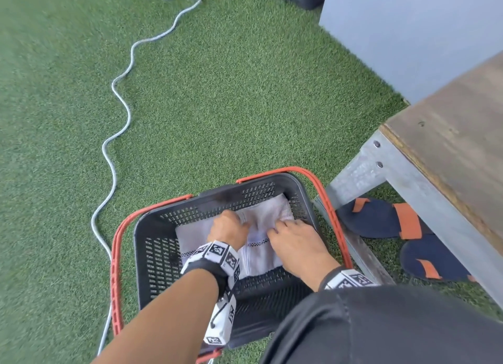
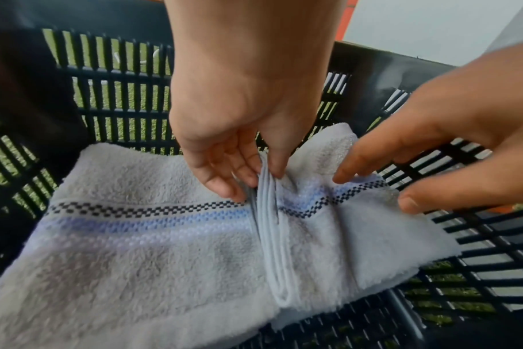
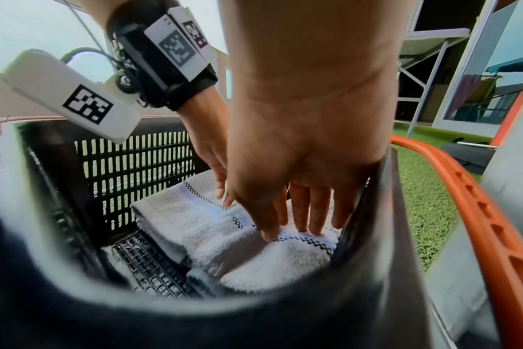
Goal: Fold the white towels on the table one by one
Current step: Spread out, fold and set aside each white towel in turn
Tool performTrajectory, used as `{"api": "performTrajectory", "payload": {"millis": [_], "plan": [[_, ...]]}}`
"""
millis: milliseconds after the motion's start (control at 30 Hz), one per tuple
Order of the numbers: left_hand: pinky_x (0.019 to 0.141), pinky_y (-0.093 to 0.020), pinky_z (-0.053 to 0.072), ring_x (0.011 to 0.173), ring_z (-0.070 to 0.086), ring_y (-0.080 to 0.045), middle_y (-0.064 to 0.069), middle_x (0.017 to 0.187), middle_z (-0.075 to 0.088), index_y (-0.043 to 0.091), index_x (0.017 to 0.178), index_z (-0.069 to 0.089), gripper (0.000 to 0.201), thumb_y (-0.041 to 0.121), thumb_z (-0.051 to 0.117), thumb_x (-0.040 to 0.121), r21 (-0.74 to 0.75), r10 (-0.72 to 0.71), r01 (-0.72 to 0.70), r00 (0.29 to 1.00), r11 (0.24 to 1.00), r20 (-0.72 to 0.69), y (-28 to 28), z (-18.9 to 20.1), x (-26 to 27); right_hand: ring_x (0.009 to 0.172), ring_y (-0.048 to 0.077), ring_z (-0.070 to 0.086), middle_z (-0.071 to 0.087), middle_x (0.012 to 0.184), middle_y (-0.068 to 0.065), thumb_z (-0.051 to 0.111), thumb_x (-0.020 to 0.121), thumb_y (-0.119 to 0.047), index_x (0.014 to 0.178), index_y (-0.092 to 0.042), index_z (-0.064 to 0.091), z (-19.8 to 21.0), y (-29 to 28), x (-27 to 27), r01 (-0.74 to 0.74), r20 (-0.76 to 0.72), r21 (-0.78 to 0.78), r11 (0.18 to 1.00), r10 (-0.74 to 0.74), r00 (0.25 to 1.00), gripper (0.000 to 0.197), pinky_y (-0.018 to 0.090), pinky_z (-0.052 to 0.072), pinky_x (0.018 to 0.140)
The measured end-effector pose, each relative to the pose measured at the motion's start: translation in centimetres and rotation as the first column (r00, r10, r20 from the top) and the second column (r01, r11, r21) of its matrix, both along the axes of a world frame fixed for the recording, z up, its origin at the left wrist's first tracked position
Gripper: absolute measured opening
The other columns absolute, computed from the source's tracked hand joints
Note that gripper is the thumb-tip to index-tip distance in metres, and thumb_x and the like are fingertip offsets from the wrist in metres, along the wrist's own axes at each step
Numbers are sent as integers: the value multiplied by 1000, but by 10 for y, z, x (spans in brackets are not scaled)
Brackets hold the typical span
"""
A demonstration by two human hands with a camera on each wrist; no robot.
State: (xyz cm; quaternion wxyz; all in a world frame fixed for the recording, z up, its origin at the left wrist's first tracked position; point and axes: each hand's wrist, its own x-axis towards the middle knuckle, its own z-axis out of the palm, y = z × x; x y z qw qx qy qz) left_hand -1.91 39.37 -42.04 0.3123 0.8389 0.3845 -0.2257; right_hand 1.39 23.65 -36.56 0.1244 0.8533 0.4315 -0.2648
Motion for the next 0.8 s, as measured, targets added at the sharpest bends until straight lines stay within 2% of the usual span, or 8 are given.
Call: {"api": "performTrajectory", "payload": {"millis": [133, 200, 300, 367, 433, 533, 667, 800], "plan": [[59, -28, 49, 62, 58, -25, -8, 74, 62, 12, 70, 50, 25, 24, 58, 91, 53, 55, -61, 993, 997, 103, 2, 9, -8, 134, 32, 44, 43, 148, 20, 62, 90, -19, 142, -3, 45, -13, -2, -2, -39, 47, -67, 997, 42, 998, 56, 46, 35, 110], [57, -27, 41, 62, 53, -18, -3, 76, 59, 11, 85, 53, 16, 24, 54, 94, 69, 96, -104, 989, 992, 115, 2, 14, -15, 141, 31, 37, 33, 156, 20, 60, 93, -24, 149, -3, 38, -18, -1, -2, -56, 51, -107, 993, 62, 997, 64, 47, 28, 116], [68, -34, 46, 77, 58, -26, -12, 102, 64, 4, 115, 50, 26, 23, 49, 98, 97, 138, -151, 982, 984, 132, -2, 14, -20, 148, 31, 25, 21, 162, 19, 62, 92, -28, 153, -6, 32, -22, 1, -1, -59, 19, -176, 983, 63, 998, 72, 48, 16, 122], [78, -42, 52, 92, 59, -31, -13, 114, 59, 6, 119, 49, 31, 25, 51, 95, 127, 24, -51, 979, 991, 204, -8, 9, -23, 147, 32, 26, 25, 160, 19, 63, 91, -28, 152, -6, 35, -21, 3, -2, -22, -1, -152, 988, 22, 1000, 70, 48, 16, 122], [85, -46, 52, 106, 55, -31, -8, 117, 54, 11, 116, 52, 31, 23, 58, 89, 188, -268, 220, 920, 957, 286, -14, 2, -25, 142, 35, 32, 34, 152, 18, 61, 91, -21, 146, -6, 39, -17, 6, -1, 40, -1, -47, 998, -40, 999, 62, 47, 22, 120], [103, -46, 42, 128, 40, -27, -3, 130, 47, 22, 131, 51, 44, 29, 61, 89, 218, -623, 591, 771, 777, 130, -22, -3, -27, 145, 38, 25, 25, 153, 20, 56, 92, -10, 150, -1, 28, -18, 8, 2, 143, -10, 32, 989, -142, 990, 65, 45, 24, 120], [112, -49, 36, 144, 22, -26, -4, 145, 36, 26, 141, 44, 53, 28, 59, 90, 129, -679, 684, 729, 718, -87, -23, -5, -29, 154, 31, 2, -2, 166, 17, 49, 95, -4, 156, 5, 7, -28, 4, 0, 255, -142, 28, 967, -248, 958, 75, 43, 17, 124], [105, -44, 43, 129, 43, -26, -4, 132, 46, 25, 131, 53, 46, 20, 62, 86, 55, -655, 659, 752, 750, -70, -19, 5, -17, 155, 25, 0, -2, 167, 13, 42, 94, 0, 156, 2, 11, -14, 3, 4, 378, -326, 110, 919, -326, 888, 69, 43, 19, 124]]}}
